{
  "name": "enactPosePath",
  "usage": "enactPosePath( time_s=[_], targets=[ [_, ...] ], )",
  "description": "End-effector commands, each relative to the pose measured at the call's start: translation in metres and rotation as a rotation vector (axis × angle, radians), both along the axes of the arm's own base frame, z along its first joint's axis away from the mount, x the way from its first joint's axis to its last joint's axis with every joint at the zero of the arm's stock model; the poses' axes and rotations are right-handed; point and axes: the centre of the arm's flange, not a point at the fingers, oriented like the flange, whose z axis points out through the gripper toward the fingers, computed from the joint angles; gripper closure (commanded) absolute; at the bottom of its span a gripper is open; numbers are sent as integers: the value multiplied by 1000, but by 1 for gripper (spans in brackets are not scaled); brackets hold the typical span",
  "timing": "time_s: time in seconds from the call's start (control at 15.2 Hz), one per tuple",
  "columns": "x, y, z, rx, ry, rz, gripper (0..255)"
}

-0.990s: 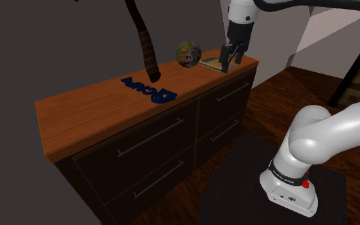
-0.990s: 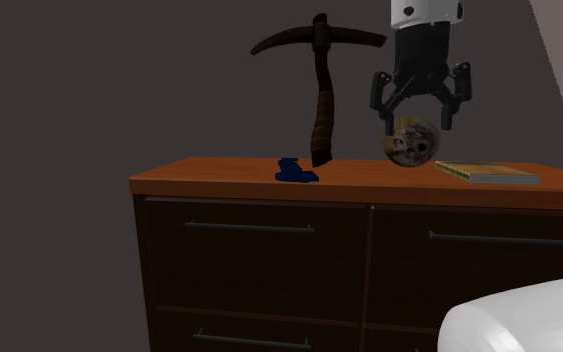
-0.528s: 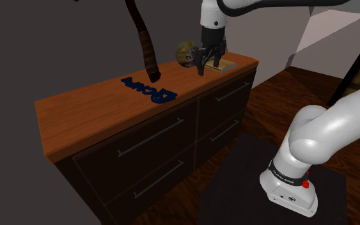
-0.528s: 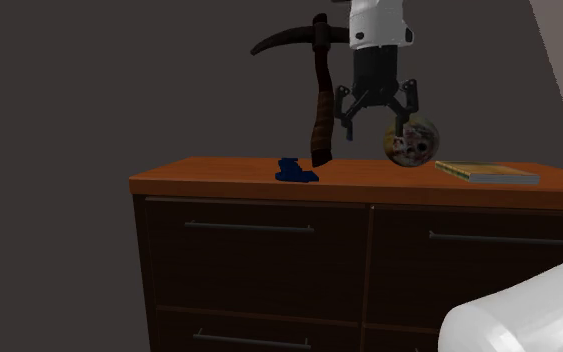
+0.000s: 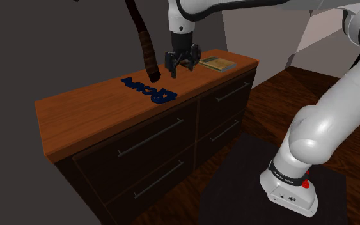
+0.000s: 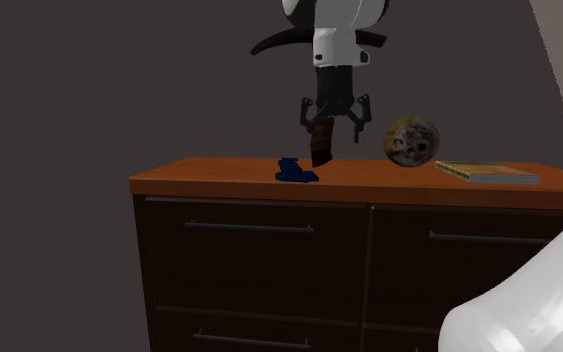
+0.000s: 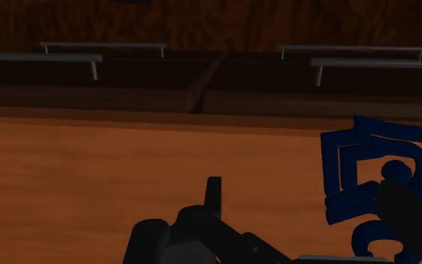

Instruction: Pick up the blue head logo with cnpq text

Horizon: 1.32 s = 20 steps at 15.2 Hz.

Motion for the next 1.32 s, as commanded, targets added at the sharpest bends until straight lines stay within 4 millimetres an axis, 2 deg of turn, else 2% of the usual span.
enactPosePath(
  time_s=[0.0,0.79,1.25],
  targets=[
    [26,12,-6,9,6,-9,0],
    [167,78,-35,55,40,-58,0],
    [167,78,-72,55,40,-58,0]
  ],
)
